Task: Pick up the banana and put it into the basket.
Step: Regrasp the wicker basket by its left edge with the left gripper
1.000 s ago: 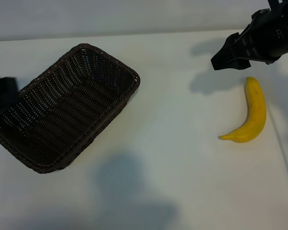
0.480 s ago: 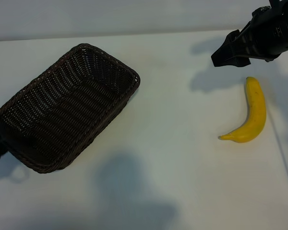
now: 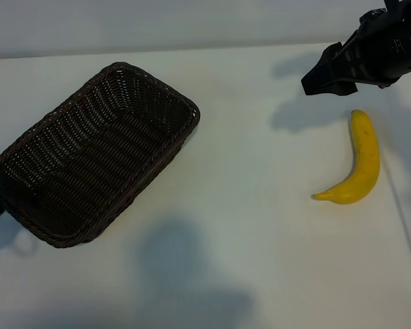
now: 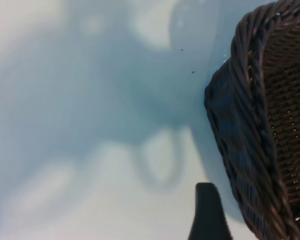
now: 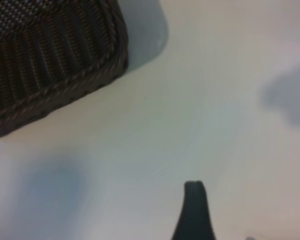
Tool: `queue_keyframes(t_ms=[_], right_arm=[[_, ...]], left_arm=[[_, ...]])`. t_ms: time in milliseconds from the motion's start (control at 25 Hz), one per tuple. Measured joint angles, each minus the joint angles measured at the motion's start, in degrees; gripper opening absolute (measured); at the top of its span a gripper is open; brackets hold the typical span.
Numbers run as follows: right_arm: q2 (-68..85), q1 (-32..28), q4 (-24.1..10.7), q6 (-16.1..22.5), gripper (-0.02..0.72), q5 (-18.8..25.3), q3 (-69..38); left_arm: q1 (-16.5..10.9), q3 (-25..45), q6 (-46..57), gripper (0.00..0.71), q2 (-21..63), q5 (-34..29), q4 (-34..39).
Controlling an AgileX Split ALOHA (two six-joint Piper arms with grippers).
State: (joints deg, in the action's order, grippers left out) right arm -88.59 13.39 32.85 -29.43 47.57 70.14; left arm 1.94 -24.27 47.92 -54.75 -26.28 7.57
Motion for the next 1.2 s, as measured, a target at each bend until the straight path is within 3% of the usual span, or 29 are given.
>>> queue_keyframes(t_ms=[920, 1000, 1120, 1200], right_arm=[[0.0, 0.0, 0.0, -0.17, 0.565, 0.05, 0.0], [0.0, 0.0, 0.0, -0.17, 0.565, 0.05, 0.0], [0.0, 0.0, 0.0, -0.29, 0.565, 0.05, 0.0], [0.0, 0.0, 0.0, -0.29, 0.565, 0.05, 0.0]], left_arm=[[0.0, 0.0, 3.44, 0.516, -26.74, 20.13, -2.42], [0.0, 0.0, 3.44, 0.452, -27.69, 21.2, -2.67], [0.0, 0.0, 3.81, 0.188, -27.87, 22.69, -3.28], [-0.1, 0.0, 3.58, 0.153, -27.89, 24.11, -3.05]])
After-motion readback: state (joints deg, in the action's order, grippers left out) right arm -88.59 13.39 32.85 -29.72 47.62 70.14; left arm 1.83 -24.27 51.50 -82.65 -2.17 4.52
